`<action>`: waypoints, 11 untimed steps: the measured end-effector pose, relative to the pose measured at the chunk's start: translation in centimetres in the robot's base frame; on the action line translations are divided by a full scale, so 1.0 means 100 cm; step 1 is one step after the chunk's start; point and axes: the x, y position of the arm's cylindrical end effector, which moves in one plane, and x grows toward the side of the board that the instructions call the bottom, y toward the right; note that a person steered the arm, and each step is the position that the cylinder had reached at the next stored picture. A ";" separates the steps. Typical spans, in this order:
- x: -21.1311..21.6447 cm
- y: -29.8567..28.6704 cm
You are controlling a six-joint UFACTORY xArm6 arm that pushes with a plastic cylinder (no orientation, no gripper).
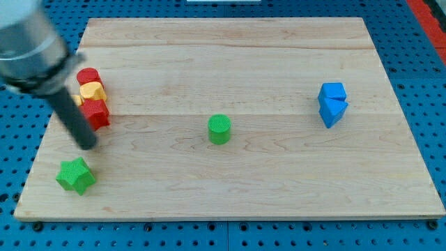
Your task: Push the green circle right to the green star
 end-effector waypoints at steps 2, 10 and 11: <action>0.036 0.195; -0.014 0.105; 0.025 0.070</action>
